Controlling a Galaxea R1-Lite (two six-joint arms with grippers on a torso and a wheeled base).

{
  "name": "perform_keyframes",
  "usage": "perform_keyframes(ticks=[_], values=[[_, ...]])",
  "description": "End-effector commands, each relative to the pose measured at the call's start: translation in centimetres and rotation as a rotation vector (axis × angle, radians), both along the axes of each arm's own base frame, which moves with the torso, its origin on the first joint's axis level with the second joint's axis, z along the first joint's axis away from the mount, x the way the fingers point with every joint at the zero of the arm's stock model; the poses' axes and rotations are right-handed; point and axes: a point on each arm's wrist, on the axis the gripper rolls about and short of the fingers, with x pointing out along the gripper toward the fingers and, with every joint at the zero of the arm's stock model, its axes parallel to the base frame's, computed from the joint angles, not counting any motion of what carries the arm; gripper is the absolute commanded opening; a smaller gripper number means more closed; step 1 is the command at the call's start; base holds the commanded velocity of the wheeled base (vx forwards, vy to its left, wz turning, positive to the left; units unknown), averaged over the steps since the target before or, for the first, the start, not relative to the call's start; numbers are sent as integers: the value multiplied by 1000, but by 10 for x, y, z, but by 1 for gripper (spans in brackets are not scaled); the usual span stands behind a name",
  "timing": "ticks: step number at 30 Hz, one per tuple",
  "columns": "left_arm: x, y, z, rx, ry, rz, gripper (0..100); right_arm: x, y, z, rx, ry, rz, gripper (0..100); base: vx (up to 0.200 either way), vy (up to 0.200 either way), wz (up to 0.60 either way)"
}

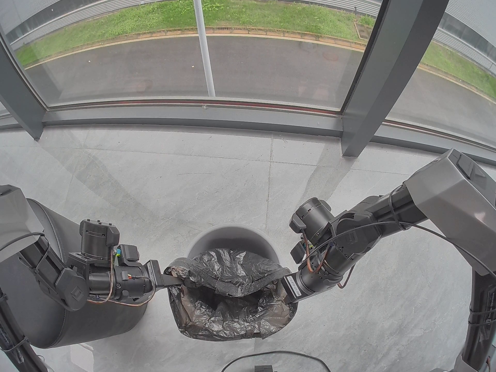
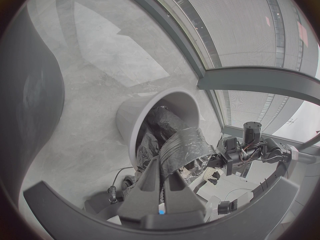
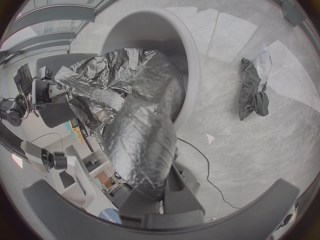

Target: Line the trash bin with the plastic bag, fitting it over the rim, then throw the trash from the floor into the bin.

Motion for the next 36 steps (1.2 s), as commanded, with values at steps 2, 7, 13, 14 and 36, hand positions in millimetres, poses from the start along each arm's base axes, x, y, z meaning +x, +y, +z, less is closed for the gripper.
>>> perform_keyframes(ticks=[2, 7, 13, 14, 36], values=[[-7, -3, -1, 0, 13, -13, 0, -7, -1, 3, -4, 1, 10, 0, 0, 0, 0], [-23, -6, 3, -10, 36, -25, 0, -8, 0, 3, -34, -18, 1, 0, 0, 0, 0], [-27, -6, 2, -8, 45, -27, 0, -11, 3, 2, -38, -18, 12, 0, 0, 0, 0], [-30, -6, 0, -4, 57, -32, 0, -11, 3, 1, -41, -16, 12, 0, 0, 0, 0], [-12, -7, -13, -27, 0, -11, 0, 10, 7, -5, -34, -107, -27, 0, 0, 0, 0]])
